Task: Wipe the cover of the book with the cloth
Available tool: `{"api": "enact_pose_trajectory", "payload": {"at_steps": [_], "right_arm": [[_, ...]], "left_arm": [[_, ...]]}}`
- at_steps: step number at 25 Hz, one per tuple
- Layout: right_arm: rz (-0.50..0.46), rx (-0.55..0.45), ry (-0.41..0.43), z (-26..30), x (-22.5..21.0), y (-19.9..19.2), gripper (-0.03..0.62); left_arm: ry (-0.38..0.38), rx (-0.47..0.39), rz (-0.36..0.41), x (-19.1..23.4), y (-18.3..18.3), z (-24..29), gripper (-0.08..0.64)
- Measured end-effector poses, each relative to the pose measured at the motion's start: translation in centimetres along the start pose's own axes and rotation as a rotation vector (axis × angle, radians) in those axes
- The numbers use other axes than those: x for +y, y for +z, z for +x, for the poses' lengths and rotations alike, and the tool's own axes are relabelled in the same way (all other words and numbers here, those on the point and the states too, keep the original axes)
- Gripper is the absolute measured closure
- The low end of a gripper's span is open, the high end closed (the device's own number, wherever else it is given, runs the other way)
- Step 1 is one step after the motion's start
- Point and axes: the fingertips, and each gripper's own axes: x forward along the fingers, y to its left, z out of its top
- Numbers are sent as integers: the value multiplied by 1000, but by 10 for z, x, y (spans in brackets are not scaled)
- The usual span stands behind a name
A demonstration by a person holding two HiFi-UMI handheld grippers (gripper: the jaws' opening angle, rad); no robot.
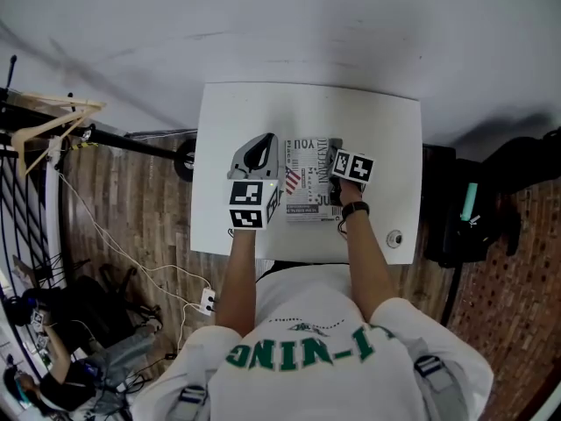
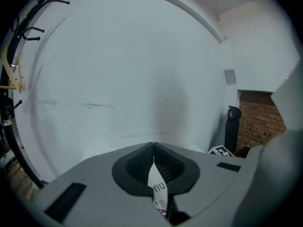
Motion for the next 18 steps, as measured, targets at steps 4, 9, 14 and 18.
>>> {"api": "enact_pose_trajectory", "payload": {"at_steps": [4, 9, 14, 18], "right_arm": [[44, -27, 20, -3, -11, 2, 543], [35, 47, 84, 2, 24, -9, 543], [-32, 140, 279, 14, 107, -42, 543], [-151, 163, 208, 28, 126, -54, 543]], "left_arm": [[3, -1, 3, 0, 0, -4, 546], [53, -10, -18, 20, -2, -23, 546], [99, -7, -43, 39, -9, -43, 546], [123, -9, -43, 49, -8, -57, 545]]}}
